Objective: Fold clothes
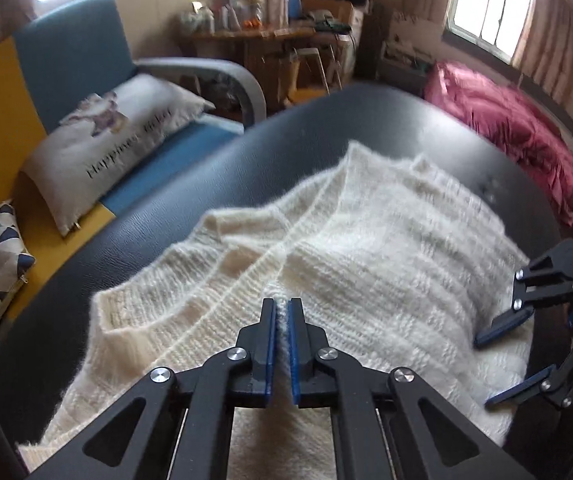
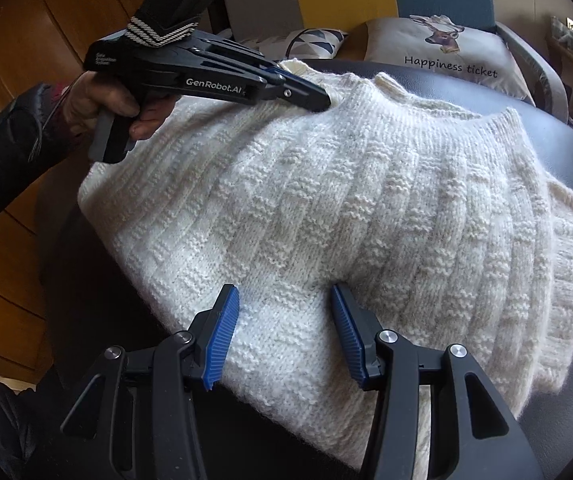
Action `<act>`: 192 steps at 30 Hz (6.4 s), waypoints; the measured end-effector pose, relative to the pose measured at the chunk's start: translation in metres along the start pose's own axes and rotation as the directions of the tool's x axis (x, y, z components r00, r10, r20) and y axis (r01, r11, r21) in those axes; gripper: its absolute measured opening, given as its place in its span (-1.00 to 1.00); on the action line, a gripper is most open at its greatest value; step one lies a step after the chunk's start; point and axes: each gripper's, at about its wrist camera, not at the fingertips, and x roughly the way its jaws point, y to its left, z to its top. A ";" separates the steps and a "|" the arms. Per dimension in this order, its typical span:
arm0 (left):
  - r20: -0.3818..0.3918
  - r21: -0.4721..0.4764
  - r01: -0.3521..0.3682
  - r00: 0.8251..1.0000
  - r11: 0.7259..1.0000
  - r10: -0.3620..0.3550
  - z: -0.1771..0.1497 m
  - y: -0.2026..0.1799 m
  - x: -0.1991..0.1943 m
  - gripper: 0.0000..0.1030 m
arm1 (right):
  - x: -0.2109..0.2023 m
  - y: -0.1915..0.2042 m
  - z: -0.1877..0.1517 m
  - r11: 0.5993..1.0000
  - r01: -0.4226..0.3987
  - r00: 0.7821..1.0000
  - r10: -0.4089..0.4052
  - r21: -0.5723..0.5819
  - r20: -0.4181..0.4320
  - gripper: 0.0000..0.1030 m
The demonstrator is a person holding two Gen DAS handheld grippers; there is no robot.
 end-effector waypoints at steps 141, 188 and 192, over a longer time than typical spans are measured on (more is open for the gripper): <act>0.296 -0.573 0.146 0.955 0.806 0.037 -0.217 0.086 -0.209 -0.58 | -0.005 0.050 0.040 0.995 -0.087 0.996 0.087 0.051 -0.009 -0.24; 0.143 -0.501 -0.062 0.978 0.863 0.154 -0.134 0.105 -0.128 -0.64 | 0.042 0.010 0.126 0.999 0.050 0.999 -0.050 0.000 0.008 -0.24; 0.017 -0.346 -0.118 0.991 0.931 0.132 -0.110 0.065 -0.085 -0.63 | 0.060 -0.001 0.124 0.995 0.092 0.992 -0.093 -0.024 -0.082 -0.23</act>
